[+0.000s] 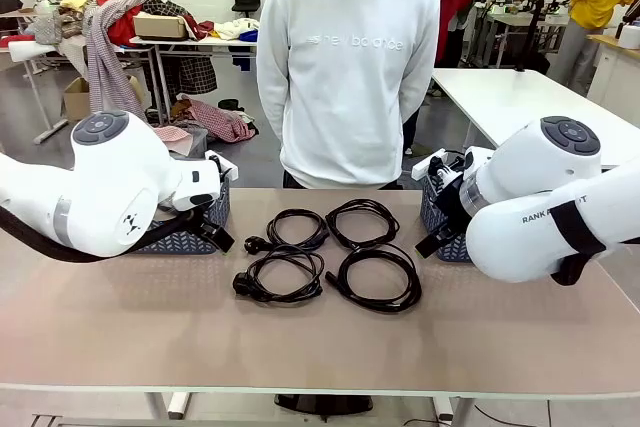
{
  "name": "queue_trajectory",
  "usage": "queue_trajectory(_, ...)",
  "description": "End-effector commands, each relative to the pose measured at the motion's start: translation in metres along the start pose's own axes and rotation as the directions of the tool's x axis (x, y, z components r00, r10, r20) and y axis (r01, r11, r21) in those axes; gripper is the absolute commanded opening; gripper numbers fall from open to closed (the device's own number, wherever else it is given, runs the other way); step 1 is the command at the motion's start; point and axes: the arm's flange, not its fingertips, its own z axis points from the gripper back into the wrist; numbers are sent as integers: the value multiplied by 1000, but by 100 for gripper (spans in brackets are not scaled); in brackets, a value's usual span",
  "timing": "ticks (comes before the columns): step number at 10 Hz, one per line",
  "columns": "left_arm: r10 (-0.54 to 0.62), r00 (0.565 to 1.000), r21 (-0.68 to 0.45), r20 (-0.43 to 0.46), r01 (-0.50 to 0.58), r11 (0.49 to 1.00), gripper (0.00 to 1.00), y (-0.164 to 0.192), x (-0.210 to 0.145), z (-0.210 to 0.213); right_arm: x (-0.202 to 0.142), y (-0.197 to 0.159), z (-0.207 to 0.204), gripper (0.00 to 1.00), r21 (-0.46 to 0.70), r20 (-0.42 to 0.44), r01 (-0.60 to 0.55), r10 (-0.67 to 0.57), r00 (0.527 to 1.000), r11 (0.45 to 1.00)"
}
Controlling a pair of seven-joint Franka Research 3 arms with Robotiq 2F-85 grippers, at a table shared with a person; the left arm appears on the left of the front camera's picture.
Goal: Organize the cables according to human instructions.
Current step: Pick up a bundle of cables and place it in the basket indicated by the human.
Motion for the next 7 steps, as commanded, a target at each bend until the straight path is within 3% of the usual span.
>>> queue_trajectory(1,2,1000,1,0,-2,1000,100,1,0,0,0,0,0,100,0,1,2,-2,1000,1000)
queue_trajectory(5,-1,1000,0,0,1,1000,100,0,0,0,0,0,0,100,0,0,0,0,1000,1000)
queue_trajectory(7,-50,998,-34,29,51,998,100,6,4,17,0,-12,9,100,59,40,-11,8,999,998)
